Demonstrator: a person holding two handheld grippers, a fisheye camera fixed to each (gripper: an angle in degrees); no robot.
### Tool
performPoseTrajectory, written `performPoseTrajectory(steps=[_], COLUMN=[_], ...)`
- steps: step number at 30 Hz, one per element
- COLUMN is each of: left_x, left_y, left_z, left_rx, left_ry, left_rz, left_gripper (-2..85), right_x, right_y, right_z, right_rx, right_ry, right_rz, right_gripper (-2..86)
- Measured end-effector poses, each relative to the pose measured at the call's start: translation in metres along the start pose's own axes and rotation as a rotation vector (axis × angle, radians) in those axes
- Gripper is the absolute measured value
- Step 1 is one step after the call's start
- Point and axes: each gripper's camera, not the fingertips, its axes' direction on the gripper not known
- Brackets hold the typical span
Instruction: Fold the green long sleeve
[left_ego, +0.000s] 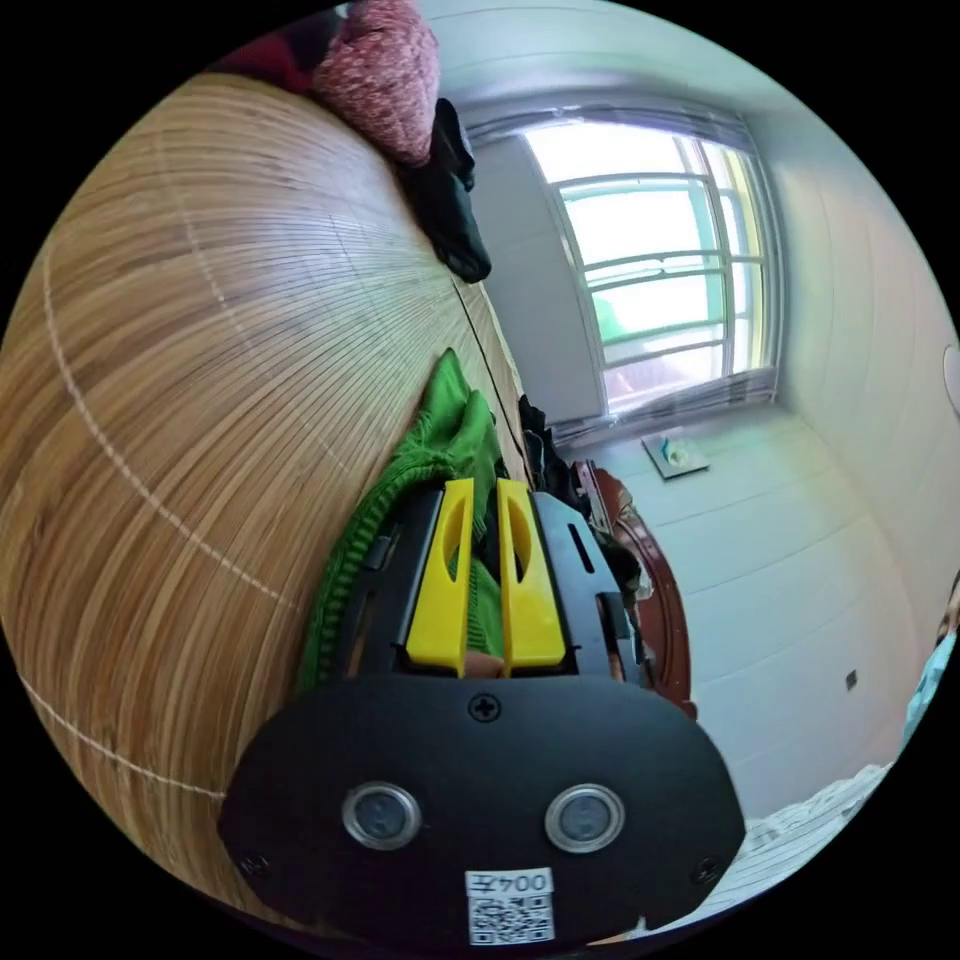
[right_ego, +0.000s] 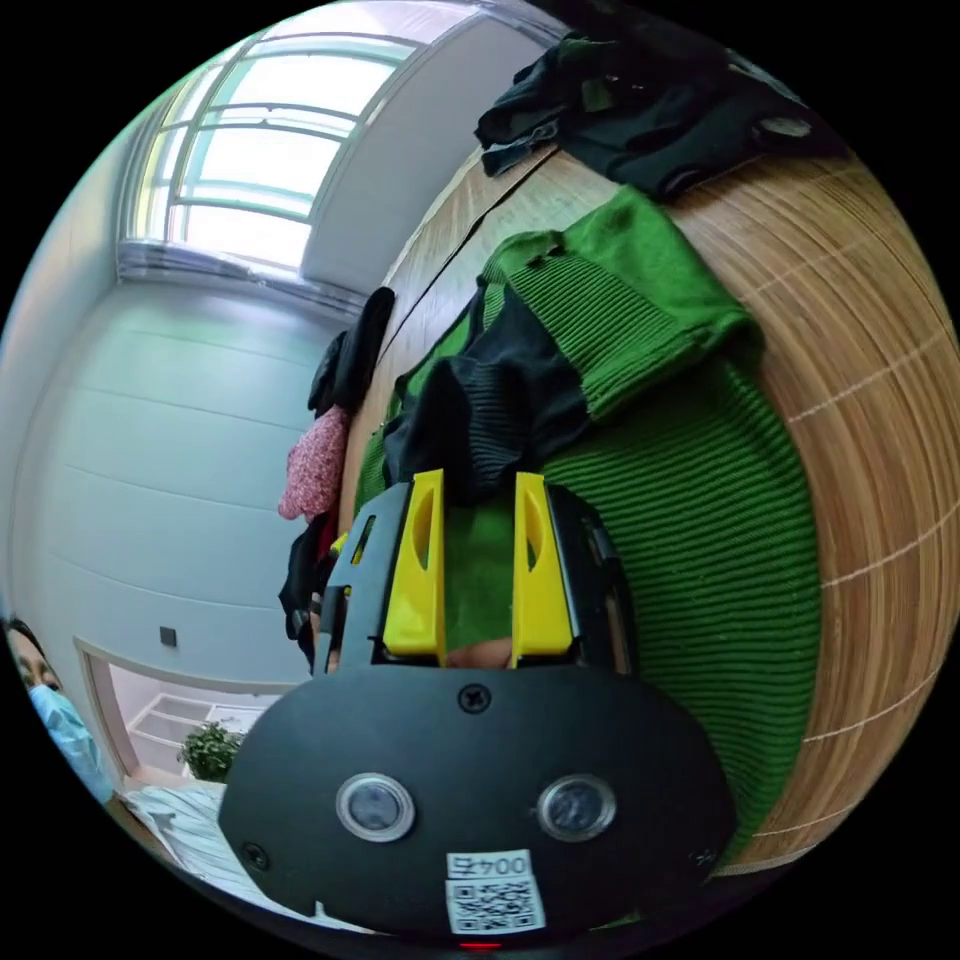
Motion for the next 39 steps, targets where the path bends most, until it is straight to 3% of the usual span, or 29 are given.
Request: performPoseTrajectory(steps=[2, 5, 14, 18, 23, 25, 28, 34, 39], left_x=[0.020, 0.016, 0.028, 0.036, 0.050, 0.056, 0.062, 0.079, 0.105], left_y=[-0.016, -0.028, -0.055, -0.058, -0.058, -0.056, -0.051, -0.035, -0.017], left_z=[-0.005, -0.013, -0.035, -0.042, -0.043, -0.042, -0.044, -0.038, -0.026], left_rx=[-0.013, 0.002, 0.031, 0.049, 0.050, 0.043, 0.062, 0.071, 0.029], left_ry=[-0.045, -0.036, -0.008, -0.004, -0.029, -0.041, -0.057, -0.093, -0.136], left_rz=[0.070, -0.012, -0.086, -0.087, -0.071, -0.061, -0.053, 0.003, 0.126], left_gripper=[2.6, 2.5, 2.5, 2.3, 1.3, 0.9, 0.4, 0.2, 0.2], right_x=[-0.029, -0.093, -0.320, -0.307, -0.146, -0.097, -0.080, -0.151, -0.270], right_y=[-0.013, -0.033, -0.126, -0.133, -0.133, -0.130, -0.126, -0.128, -0.180], right_z=[0.012, 0.014, 0.015, -0.009, -0.003, 0.006, -0.016, -0.045, 0.080], right_rx=[-0.039, -0.025, -0.088, -0.075, -0.172, -0.226, -0.093, 0.238, -0.113], right_ry=[0.149, 0.282, 0.476, 0.542, 0.635, 0.617, 0.463, 0.351, 0.155], right_rz=[-0.048, -0.194, -0.690, -0.688, -0.403, -0.277, -0.184, -0.289, -0.542], right_gripper=[3.7, 2.3, 1.1, 1.1, 2.6, 3.7, 5.3, 6.9, 6.5])
